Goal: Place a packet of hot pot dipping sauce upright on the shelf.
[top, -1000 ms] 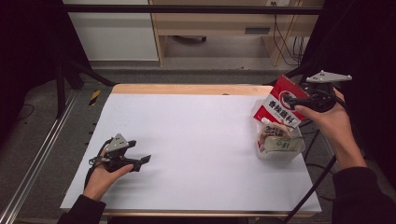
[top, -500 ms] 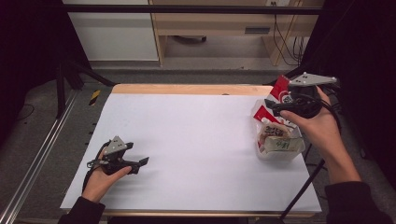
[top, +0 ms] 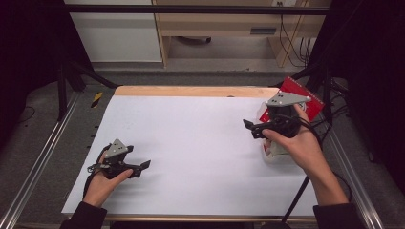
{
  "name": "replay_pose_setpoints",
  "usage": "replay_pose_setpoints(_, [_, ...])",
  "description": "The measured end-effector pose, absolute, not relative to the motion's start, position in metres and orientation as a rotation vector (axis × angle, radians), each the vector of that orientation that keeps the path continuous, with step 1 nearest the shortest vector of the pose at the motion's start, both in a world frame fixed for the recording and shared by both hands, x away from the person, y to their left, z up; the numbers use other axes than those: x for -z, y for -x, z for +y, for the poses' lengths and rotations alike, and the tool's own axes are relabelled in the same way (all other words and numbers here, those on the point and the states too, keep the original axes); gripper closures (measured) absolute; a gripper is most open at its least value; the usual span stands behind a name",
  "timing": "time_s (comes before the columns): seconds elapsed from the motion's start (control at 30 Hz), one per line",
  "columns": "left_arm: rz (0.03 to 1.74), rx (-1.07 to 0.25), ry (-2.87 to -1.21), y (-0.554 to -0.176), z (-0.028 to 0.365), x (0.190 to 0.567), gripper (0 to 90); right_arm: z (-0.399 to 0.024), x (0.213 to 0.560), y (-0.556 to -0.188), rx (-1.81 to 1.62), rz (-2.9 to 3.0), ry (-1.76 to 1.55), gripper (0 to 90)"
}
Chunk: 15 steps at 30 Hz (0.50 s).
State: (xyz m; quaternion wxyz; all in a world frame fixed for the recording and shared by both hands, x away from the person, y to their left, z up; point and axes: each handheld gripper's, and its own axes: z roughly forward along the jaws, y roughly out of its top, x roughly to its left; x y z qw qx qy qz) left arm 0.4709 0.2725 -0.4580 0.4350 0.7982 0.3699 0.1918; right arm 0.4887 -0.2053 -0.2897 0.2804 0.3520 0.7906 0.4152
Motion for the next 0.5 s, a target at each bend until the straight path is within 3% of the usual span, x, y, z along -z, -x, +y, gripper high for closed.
replay_pose_setpoints(0.5, [0.899, -0.46, -1.982, -0.468, 0.271, 0.458, 5.6, -0.162, 0.352, -0.457, -1.231, 2.134, -0.95, 6.7])
